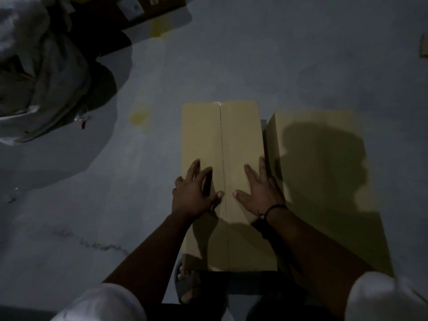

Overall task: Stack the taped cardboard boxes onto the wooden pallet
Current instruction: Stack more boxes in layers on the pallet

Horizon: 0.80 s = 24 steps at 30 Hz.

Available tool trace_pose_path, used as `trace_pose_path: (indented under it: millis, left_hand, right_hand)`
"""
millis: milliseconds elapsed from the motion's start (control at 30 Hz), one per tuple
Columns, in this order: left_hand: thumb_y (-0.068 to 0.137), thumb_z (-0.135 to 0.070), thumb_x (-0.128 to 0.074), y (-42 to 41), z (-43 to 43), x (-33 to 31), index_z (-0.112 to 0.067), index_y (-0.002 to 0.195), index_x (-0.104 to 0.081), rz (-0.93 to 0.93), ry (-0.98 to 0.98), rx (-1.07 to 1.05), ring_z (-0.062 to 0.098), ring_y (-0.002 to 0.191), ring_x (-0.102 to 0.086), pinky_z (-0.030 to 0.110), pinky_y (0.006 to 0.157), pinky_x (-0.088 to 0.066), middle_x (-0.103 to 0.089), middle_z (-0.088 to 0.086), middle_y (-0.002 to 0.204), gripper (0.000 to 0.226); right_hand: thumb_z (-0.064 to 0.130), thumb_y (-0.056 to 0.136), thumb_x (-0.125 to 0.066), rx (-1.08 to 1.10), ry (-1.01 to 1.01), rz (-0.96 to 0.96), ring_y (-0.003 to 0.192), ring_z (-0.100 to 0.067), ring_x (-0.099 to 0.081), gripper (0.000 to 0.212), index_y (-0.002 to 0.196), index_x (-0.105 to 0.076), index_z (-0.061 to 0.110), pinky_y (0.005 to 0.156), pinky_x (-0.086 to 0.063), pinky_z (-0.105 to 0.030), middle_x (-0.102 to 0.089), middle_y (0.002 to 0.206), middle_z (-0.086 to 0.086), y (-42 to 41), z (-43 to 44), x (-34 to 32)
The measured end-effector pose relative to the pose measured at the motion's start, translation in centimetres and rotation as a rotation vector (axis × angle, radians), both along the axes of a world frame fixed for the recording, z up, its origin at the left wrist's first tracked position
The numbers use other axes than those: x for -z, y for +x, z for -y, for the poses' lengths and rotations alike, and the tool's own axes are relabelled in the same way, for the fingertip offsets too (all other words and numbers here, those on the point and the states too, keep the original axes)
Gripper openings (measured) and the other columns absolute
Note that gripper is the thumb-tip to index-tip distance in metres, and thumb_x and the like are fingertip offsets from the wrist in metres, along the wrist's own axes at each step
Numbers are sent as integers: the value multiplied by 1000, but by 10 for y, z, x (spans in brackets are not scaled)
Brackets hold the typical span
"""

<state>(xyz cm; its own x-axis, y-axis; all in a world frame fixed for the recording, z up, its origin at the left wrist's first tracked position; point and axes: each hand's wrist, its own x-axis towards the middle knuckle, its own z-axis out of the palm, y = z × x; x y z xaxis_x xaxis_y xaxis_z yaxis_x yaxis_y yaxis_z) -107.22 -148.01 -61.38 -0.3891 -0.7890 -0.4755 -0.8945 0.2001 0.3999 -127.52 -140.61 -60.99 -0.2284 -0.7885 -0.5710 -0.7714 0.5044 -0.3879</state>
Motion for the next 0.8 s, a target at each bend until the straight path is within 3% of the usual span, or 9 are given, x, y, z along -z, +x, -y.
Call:
trace_pose_path:
  millis: [267, 433, 567, 700, 800]
  left_hand:
    - [79, -81, -58, 16, -31, -136, -48, 155, -25, 50, -40, -15, 50, 142, -27, 62, 111, -33, 1, -14, 170, 89]
    - [73, -87, -57, 57, -49, -276, -51, 152, -32, 62, -72, -131, 47, 140, -30, 57, 109, -34, -3, -9, 170, 91]
    - [71, -87, -58, 94, -73, -391, -51, 151, -33, 82, -127, -230, 46, 139, -31, 54, 108, -33, -2, -4, 171, 91]
    - [70, -87, -59, 134, -106, -477, -53, 150, -31, 106, -162, -331, 47, 139, -29, 51, 109, -32, 6, 4, 170, 92]
    - [70, -87, -61, 159, -136, -523, -52, 150, -32, 111, -185, -419, 47, 138, -30, 51, 110, -32, 6, 1, 170, 92]
  right_hand:
    - [70, 91, -47, -5, -62, -64, 152, -33, -11, 84, 160, -13, 35, 121, -19, -48, 22, 165, 10, 23, -30, -131]
    - [68, 93, -46, -86, -134, -124, 151, -26, -16, 81, 160, -19, 30, 120, -22, -46, 14, 168, 4, 62, -38, -275]
    - [74, 89, -45, -107, -171, -115, 148, -33, -24, 82, 158, -22, 35, 118, -28, -46, 15, 167, 9, 102, -45, -375]
    - [77, 85, -43, -158, -256, -96, 145, -37, -28, 84, 156, -24, 37, 113, -36, -50, 12, 166, 10, 140, -56, -444]
    - [78, 85, -41, -261, -318, -103, 144, -41, -27, 85, 156, -25, 34, 113, -34, -54, 7, 168, 6, 164, -68, -484]
